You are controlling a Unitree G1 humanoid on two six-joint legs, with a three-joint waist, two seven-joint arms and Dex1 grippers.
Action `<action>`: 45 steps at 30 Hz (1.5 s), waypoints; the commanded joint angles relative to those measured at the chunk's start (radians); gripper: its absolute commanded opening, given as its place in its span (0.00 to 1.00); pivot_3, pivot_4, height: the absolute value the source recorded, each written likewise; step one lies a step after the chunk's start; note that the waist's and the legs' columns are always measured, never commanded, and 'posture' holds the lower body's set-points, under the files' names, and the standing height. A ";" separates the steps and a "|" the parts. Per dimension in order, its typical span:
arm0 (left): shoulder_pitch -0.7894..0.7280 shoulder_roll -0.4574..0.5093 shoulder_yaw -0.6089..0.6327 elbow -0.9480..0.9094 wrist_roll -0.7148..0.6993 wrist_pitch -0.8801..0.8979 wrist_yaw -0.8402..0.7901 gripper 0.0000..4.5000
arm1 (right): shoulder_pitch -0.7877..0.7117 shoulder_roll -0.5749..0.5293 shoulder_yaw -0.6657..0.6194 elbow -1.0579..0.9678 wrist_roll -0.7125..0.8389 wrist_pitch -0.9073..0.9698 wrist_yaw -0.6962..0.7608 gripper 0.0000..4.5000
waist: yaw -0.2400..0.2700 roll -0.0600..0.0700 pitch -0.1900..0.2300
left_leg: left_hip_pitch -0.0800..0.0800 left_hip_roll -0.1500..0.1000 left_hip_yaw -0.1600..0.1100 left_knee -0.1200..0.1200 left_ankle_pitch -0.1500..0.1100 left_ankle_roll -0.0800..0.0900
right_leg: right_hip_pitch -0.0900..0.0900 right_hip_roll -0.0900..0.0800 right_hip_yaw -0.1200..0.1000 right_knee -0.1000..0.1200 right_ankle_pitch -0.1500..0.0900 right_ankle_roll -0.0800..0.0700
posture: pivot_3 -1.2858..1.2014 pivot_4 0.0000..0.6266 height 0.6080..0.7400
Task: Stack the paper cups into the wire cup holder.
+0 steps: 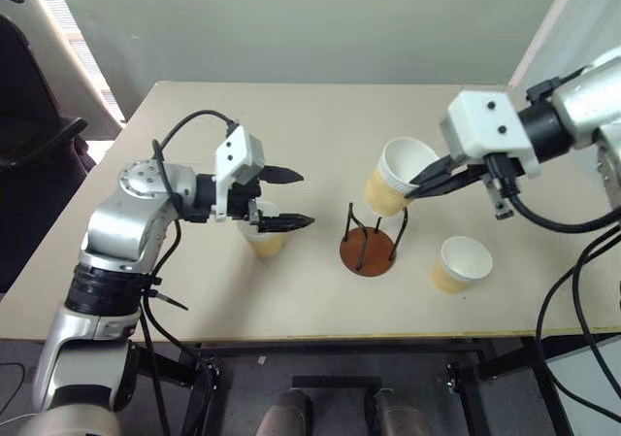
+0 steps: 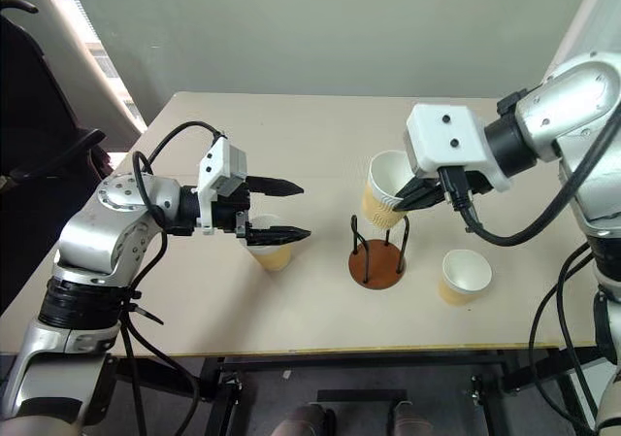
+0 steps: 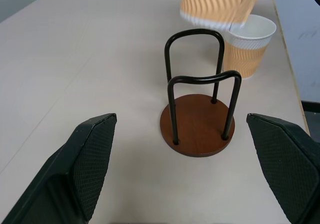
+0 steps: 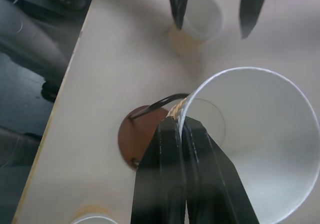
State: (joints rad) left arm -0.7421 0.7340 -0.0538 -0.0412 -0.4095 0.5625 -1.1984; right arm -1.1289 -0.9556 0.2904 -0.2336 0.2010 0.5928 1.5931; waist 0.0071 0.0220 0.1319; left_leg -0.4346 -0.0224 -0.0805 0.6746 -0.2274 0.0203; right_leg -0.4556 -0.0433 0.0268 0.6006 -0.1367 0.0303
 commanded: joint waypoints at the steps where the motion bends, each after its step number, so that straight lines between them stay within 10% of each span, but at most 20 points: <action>1: -0.028 0.003 0.007 -0.011 -0.005 -0.017 -0.003 1.00 | -0.004 0.003 0.010 0.023 -0.034 -0.061 -0.016 0.01 | 0.000 0.000 0.000 | 0.000 0.000 0.000 0.000 0.000 0.000 | 0.000 0.000 0.000 0.001 0.000 0.000 | 0.52 0.24 1.00; 11: -0.022 0.000 0.007 -0.029 -0.008 -0.010 0.008 1.00 | 0.014 0.054 0.058 0.055 -0.071 -0.124 -0.021 0.01 | 0.000 0.000 0.000 | 0.000 0.000 0.000 0.000 0.001 0.000 | -0.002 0.000 0.000 0.003 0.000 0.000 | 0.52 0.24 1.00; 22: -0.005 0.008 0.024 -0.064 -0.019 0.012 0.027 1.00 | 0.040 0.104 0.045 0.061 -0.095 -0.106 -0.093 0.75 | 0.000 0.000 0.000 | 0.000 0.000 0.000 0.000 0.001 0.000 | -0.002 0.000 0.000 0.003 0.000 0.000 | 0.52 0.24 1.00; 35: 0.110 0.266 -0.072 -0.250 0.175 -0.054 0.033 1.00 | 0.055 0.080 -0.185 -0.056 0.189 0.326 -0.212 0.75 | 0.000 0.000 0.000 | 0.000 0.000 0.000 -0.002 0.002 -0.003 | -0.002 0.001 0.000 0.003 -0.002 -0.002 | 0.52 0.24 1.00; 45: 0.100 0.255 -0.174 -0.183 0.343 -0.129 0.060 1.00 | 0.071 0.051 -0.209 -0.098 0.303 0.397 -0.283 0.75 | -0.001 0.000 0.000 | 0.000 0.000 0.000 -0.003 0.002 -0.003 | -0.005 0.001 0.000 0.009 -0.004 -0.005 | 0.52 0.24 1.00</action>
State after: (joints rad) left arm -0.6179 0.9910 -0.2278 -0.2317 -0.0947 0.4590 -1.1465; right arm -1.0461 -0.8889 0.1222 -0.3040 0.4800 0.9891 1.3255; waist 0.0066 0.0220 0.1319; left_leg -0.4343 -0.0219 -0.0810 0.6709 -0.2250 0.0166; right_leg -0.4613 -0.0424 0.0271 0.6095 -0.1403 0.0248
